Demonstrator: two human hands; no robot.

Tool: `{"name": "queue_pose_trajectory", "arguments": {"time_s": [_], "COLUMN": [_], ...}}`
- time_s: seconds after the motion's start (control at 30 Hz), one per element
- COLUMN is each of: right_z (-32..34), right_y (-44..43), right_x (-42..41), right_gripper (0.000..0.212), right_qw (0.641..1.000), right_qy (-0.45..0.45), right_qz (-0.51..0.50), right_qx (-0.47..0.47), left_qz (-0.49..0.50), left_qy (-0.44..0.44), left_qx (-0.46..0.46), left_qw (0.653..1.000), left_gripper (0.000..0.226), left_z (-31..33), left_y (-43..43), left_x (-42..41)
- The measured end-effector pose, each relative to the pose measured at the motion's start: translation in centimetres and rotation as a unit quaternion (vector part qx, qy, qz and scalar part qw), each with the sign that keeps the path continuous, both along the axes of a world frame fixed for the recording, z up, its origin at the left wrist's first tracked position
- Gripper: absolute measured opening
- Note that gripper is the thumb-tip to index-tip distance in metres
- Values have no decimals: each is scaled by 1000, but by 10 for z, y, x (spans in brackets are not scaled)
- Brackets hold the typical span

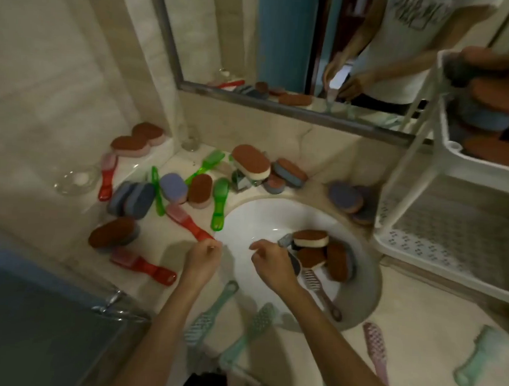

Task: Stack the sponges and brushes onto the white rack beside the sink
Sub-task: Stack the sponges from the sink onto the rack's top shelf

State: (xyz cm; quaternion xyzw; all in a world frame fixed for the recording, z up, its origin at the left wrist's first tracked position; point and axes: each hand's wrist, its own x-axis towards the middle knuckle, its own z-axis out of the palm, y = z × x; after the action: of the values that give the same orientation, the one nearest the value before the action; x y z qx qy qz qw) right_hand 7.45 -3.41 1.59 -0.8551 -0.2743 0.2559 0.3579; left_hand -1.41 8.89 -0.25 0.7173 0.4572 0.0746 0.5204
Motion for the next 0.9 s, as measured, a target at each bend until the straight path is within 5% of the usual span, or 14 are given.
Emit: {"name": "queue_pose_trajectory", "arguments": {"time_s": [0.17, 0.47, 0.57, 0.77, 0.9], "right_z": [-34, -49, -50, -50, -39], "right_y": [53, 183, 220, 287, 329], "right_x": [-46, -87, -89, -84, -70], "right_gripper": [33, 38, 41, 59, 58], "right_qw": [995, 985, 980, 970, 956], "right_qy": [39, 0, -24, -65, -105], "right_qz": [66, 136, 159, 199, 235], "right_qx": [-65, -102, -113, -126, -141], "left_qz": [34, 34, -26, -167, -185], "left_qy": [51, 140, 187, 260, 273], "left_qx": [-7, 201, 227, 246, 264], "left_qw": [998, 969, 955, 919, 906], "left_gripper": [39, 34, 38, 82, 81], "left_z": [-26, -36, -45, -56, -60], "left_y": [54, 195, 247, 292, 304], "left_x": [-57, -95, -91, -95, -97]}}
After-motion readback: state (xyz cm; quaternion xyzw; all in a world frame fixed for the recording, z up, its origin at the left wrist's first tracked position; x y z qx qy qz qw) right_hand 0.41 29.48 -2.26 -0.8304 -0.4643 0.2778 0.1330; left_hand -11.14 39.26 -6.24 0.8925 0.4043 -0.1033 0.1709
